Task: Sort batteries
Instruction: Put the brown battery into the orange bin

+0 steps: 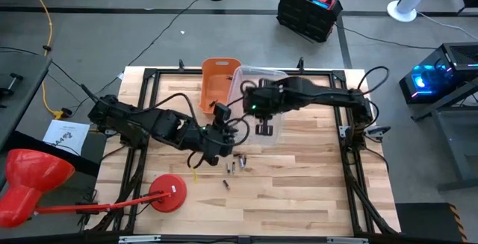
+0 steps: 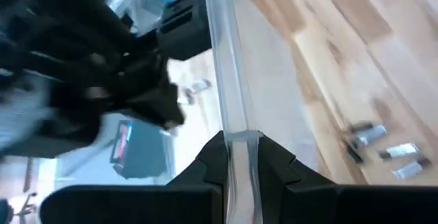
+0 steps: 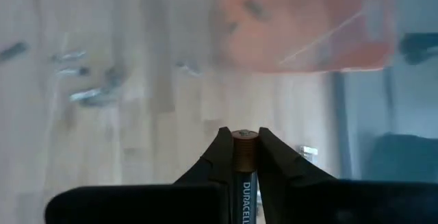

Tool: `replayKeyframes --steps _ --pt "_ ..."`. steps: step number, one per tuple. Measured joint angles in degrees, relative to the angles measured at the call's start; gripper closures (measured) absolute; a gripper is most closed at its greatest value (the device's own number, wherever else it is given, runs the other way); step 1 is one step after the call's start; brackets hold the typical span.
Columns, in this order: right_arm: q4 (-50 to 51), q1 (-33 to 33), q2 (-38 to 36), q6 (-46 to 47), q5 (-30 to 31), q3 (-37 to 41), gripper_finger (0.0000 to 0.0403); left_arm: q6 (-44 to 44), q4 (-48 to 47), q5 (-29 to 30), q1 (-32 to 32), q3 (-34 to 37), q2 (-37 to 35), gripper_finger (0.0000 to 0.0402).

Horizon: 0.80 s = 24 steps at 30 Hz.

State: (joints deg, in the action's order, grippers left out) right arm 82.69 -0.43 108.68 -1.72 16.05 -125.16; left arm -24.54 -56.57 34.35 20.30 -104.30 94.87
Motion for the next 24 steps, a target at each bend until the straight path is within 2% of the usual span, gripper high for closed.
replayKeyframes --steps 4,7,10,15,24 --pt "3.66 0.0 0.82 2.84 3.72 -9.12 0.0383 -0.23 6.09 0.47 -1.24 1.9 0.0 0.0373" --pt "1.61 -0.13 0.18 5.77 4.92 -6.49 0.0383 -0.12 9.49 -0.71 -2.76 4.44 -0.22 0.0373" --pt "3.61 -1.42 0.09 9.78 7.21 -4.71 0.0383 0.04 10.98 -3.12 -4.19 5.97 1.02 0.0373" --pt "3.51 -4.03 -0.62 11.54 15.93 -4.05 0.0383 -0.78 12.49 -5.66 -6.57 7.08 2.72 0.0373" --pt "7.12 -4.48 -2.17 17.44 23.39 -3.98 0.0383 -5.54 23.2 -5.11 -10.31 7.79 9.04 0.0373"
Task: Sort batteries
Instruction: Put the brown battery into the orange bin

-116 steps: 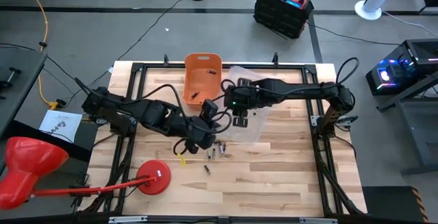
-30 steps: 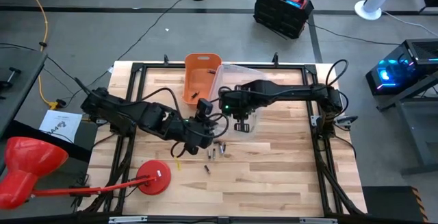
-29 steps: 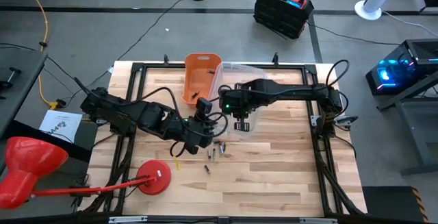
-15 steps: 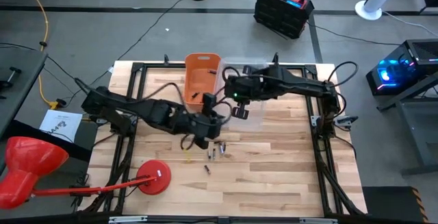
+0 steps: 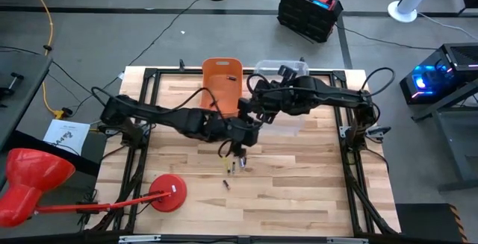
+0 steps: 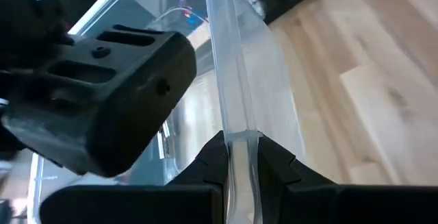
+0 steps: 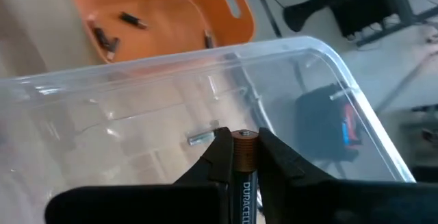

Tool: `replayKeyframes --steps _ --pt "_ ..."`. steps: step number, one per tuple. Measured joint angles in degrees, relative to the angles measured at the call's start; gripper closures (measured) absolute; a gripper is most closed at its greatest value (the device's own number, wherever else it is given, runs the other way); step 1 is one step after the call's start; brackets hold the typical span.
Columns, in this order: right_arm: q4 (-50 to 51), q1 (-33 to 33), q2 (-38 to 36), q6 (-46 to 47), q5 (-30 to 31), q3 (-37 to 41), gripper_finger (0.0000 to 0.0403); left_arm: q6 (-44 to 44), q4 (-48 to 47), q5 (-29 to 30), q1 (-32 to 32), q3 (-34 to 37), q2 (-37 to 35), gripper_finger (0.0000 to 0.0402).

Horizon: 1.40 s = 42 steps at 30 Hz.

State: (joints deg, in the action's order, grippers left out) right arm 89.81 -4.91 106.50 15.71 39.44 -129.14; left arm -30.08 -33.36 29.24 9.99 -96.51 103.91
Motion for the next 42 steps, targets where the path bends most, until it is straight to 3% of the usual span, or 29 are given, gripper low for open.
replayKeyframes --steps 3,6,12,21,25,29,35,42 --pt "1.79 0.32 -0.34 1.48 1.02 0.08 0.0383 -1.53 2.33 2.55 -0.19 0.06 1.05 0.0373" --pt "0.17 1.22 -1.93 1.01 -1.66 1.94 0.0383 -3.81 5.86 5.04 0.56 0.42 -0.04 0.0373" --pt "-3.55 3.83 -9.02 -3.13 -6.35 6.97 0.0383 -9.71 13.5 2.21 2.13 0.49 -4.57 0.0373" --pt "-12.23 5.36 -8.24 -10.47 -8.04 9.16 0.0383 -9.11 7.76 5.42 1.76 0.6 -6.59 0.0373" --pt "-15.49 7.28 -8.27 -11.32 -8.41 9.29 0.0383 -5.65 6.88 3.38 1.99 0.45 -6.66 0.0373" --pt "-20.53 8.29 -8.37 -12.94 -14.43 9.31 0.0383 -5.34 10.26 1.75 1.91 0.31 -6.92 0.0373" --pt "-20.54 8.24 -8.21 -16.36 -23.26 9.31 0.0383 -6.32 12.76 -9.4 1.11 0.38 -7.05 0.0373" --pt "-18.2 7.04 -8.86 -18.34 -22.62 9.31 0.0383 -5.99 9.33 -18.94 2.45 0.42 -8.37 0.0373"
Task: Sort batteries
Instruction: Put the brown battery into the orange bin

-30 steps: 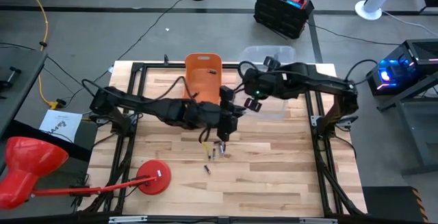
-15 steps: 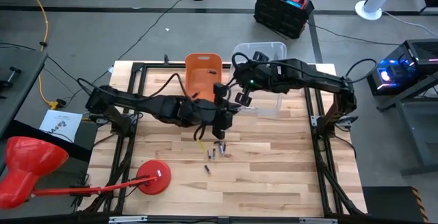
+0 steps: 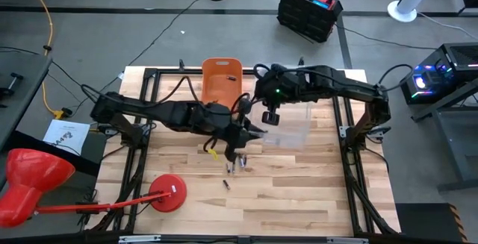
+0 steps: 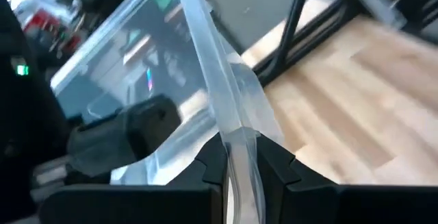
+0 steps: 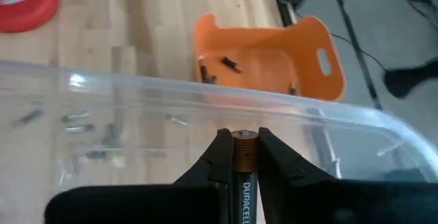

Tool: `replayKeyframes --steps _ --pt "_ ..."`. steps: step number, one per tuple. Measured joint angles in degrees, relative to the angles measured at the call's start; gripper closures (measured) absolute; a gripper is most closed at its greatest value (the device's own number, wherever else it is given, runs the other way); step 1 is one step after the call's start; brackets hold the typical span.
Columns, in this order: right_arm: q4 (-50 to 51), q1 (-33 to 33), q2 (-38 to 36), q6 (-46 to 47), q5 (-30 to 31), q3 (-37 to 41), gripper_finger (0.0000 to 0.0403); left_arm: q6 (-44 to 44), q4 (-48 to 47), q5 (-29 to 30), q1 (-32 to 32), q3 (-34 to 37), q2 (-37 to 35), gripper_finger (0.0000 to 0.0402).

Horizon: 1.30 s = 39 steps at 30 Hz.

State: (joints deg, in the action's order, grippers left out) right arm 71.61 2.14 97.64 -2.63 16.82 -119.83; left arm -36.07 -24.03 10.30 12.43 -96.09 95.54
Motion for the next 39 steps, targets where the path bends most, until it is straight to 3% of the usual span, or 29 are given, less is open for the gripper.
replayKeyframes --steps 7,14,19,23,29,35,39 --pt "-1.27 0.72 -0.41 -4.95 -6.58 0.0 0.0383 3.45 3.41 -8.89 -0.82 0.0 -0.69 0.0372" --pt "0.63 0.97 -0.41 -4.32 -4.65 0.02 0.0383 5.2 -2.24 -8.27 0.69 -0.04 -1.88 0.0372" --pt "1.86 1.61 -0.38 -1.34 -8.69 -0.11 0.0383 6.58 3.11 -8.42 1.88 0.46 -3.65 0.0372" --pt "-1.92 1.58 -0.24 0.6 -12.23 -0.19 0.0383 7.22 -2.7 -8.31 1.92 -2.38 -4.01 0.0372" --pt "-6.11 1.7 1.45 1.65 -16.1 0.04 0.0383 1.78 -15.78 1.8 2.38 -3.69 -2.78 0.0373" --pt "-10.3 1.74 1.58 8.34 -22.62 0.04 0.0383 -9.43 -13.91 18.3 3.77 -3.54 -0.89 0.0373" --pt "-12.03 1.65 1.58 13.95 -29.86 0.04 0.0383 -15.82 -13.03 19.17 3.77 -3.54 -0.04 0.0373"
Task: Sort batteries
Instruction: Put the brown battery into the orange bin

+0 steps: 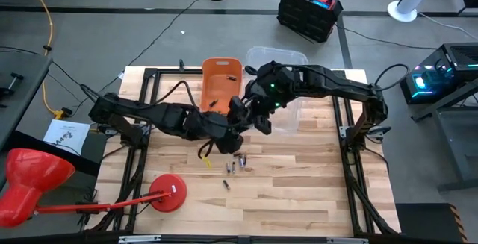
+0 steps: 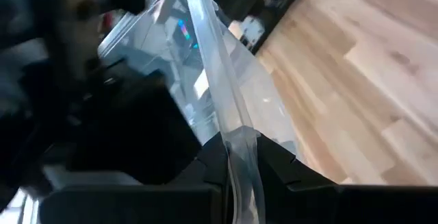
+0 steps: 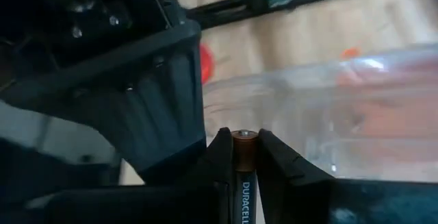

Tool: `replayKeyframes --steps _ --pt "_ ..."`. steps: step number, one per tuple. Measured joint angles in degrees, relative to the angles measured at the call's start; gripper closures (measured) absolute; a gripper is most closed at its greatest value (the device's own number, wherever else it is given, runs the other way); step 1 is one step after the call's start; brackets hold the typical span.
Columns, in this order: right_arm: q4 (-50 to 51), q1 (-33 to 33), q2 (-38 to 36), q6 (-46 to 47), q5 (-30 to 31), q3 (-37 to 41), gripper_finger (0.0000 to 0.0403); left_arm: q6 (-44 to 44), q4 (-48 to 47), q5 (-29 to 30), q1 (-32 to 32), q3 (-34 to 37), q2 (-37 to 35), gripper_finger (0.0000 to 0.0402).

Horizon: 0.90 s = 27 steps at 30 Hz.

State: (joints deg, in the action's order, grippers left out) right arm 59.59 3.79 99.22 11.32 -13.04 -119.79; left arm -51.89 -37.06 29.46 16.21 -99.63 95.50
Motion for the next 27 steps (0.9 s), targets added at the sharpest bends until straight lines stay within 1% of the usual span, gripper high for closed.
replayKeyframes --steps 2,3,4,6,8,10,13,17,20,22,24,27 --pt "0.96 0.0 0.43 1.99 -3.32 0.0 0.0383 -0.14 -0.67 -1.68 0.0 -0.02 0.79 0.0373" --pt "1.08 -0.02 0.68 3.23 -5.3 0.0 0.0383 -0.22 -1.57 -1.77 -0.03 -0.03 1.18 0.0373" --pt "0.77 -0.24 1.14 3.73 -6.05 0.0 0.0383 0.37 -2.87 -1.78 -0.02 -0.07 1.38 0.0373" --pt "-0.13 -0.56 1.67 4.38 -5.78 0.0 0.0383 1.23 -5.59 -1.69 0.12 -0.09 1.71 0.0373" --pt "0.29 -0.57 1.73 4.5 -4.86 0.0 0.0383 1.1 -6.19 -1.3 0.62 -0.13 1.96 0.0373" --pt "0.42 -0.12 1.73 4.55 -4.54 0.0 0.0383 -1.22 -5.97 -0.84 1.47 -0.07 2.06 0.0373" --pt "0.83 0.96 1.73 5.76 -6.06 0.0 0.0383 -6.35 -1.78 -0.5 2.97 0.16 2.1 0.0373" --pt "4.57 1.78 2.11 5.61 -7.02 -0.04 0.0383 -9.05 3.8 1.29 4.04 0.5 2.5 0.0373" --pt "4.58 1.98 2.17 5.61 -6.1 -0.13 0.0383 -7.71 3.96 1.31 4.11 0.5 2.46 0.0373" --pt "4.72 2.64 2.19 5.62 -5.75 -0.13 0.0383 -6.21 4.13 -0.09 4.11 0.49 2.39 0.0373" --pt "6.24 3.62 2.04 6.04 -7.34 -0.13 0.0383 -2.59 4.39 -2.73 4.09 0.43 2.38 0.0373" --pt "6.65 4.06 1.62 6.62 -7.28 -0.13 0.0383 2.97 1.8 -3.59 4.09 0.06 2.38 0.0373"
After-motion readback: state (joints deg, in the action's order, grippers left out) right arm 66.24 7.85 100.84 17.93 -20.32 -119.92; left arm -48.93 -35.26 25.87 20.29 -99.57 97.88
